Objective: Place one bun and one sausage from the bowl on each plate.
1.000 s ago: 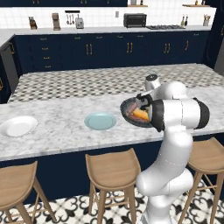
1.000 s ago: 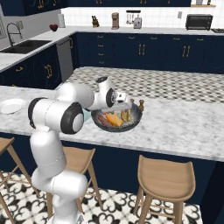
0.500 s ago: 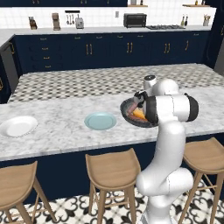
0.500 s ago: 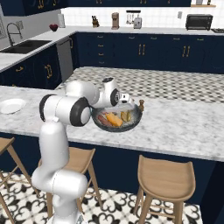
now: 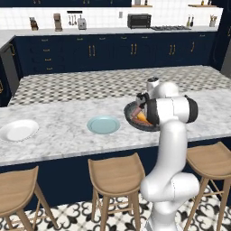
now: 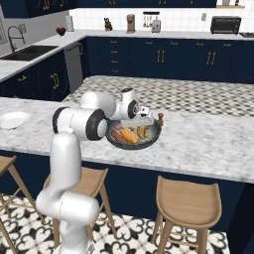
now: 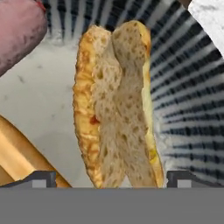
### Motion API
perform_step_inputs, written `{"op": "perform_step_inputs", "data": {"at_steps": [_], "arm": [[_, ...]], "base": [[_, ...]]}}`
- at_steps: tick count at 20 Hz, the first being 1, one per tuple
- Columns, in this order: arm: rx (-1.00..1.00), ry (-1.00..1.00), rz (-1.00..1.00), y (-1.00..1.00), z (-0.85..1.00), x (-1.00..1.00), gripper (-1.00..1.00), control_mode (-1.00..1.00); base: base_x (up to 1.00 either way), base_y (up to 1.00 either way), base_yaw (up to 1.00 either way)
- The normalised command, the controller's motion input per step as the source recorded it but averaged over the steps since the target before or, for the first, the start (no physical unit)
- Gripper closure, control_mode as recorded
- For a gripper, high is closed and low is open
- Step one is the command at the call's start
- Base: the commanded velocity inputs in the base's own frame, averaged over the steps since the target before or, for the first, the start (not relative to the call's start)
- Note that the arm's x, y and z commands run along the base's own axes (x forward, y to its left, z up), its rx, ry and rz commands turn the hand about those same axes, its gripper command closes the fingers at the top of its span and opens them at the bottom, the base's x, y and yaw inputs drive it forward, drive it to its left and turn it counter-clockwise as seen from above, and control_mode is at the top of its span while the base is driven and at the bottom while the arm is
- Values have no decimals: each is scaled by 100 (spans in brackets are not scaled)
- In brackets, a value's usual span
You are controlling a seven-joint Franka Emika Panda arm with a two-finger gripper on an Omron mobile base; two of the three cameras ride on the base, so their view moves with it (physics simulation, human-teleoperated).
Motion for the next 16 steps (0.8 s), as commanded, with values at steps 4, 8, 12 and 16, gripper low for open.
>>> {"op": "perform_step_inputs", "data": {"at_steps": [4,8,12,16], "arm": [[0,0,0,-19,-34,21,-100,-100],[0,0,0,-28,-21,17,-100,-100],[0,1,0,-8,-24,9,-100,-100],[0,12,0,0,-50,0,100,-100]], "base": [[0,0,0],[0,0,0],[0,0,0],[0,0,0]]}}
